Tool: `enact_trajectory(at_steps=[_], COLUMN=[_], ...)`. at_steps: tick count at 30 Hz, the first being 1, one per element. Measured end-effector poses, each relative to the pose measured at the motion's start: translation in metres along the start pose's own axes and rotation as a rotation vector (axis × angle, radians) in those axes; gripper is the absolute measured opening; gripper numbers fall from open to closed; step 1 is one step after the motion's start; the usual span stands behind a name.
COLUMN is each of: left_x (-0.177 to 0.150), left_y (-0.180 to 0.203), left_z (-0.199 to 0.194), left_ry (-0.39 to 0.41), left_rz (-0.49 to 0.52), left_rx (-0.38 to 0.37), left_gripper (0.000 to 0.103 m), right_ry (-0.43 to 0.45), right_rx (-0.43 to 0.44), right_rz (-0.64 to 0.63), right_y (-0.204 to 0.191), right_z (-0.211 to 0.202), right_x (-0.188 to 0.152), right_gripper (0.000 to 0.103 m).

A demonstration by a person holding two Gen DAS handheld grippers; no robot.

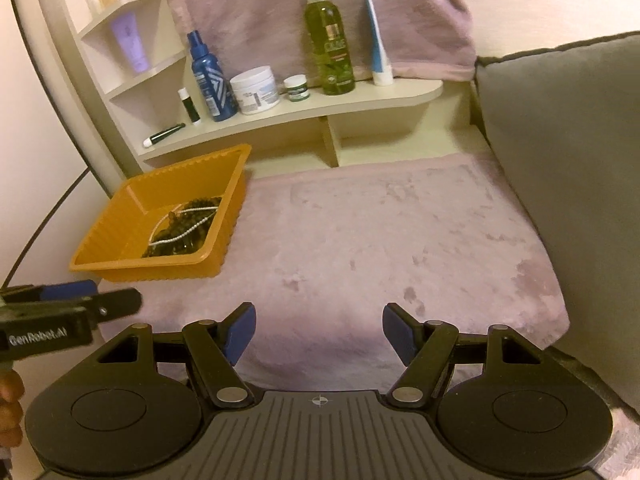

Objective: Organize jewelry

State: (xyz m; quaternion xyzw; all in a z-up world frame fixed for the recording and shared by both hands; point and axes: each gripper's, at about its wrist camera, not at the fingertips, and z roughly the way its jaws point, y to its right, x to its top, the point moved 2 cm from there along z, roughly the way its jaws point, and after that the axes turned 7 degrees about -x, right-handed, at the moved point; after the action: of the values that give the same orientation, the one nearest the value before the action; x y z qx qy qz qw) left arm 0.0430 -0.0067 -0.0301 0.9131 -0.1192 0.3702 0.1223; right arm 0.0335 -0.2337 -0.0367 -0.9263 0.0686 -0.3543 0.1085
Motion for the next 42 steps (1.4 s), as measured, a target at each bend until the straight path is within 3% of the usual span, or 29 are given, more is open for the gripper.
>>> enact_trajectory(at_steps=[11,42], left_x=[-0.005,0.0], left_y=[0.017,0.019], left_z=[0.012,0.01], left_ry=[-0.02,-0.004], left_rz=[0.028,0.035], left_rx=[-0.028,-0.04], left_gripper=[0.068,0.068], right_ry=[-0.002,0.004], right_rx=[-0.015,-0.006], right_rz=[-0.01,-0.03], right_y=[0.008,0.004], right_z=[0.003,0.003], right_x=[-0.005,-0.004], right_gripper=[0.07,0.07])
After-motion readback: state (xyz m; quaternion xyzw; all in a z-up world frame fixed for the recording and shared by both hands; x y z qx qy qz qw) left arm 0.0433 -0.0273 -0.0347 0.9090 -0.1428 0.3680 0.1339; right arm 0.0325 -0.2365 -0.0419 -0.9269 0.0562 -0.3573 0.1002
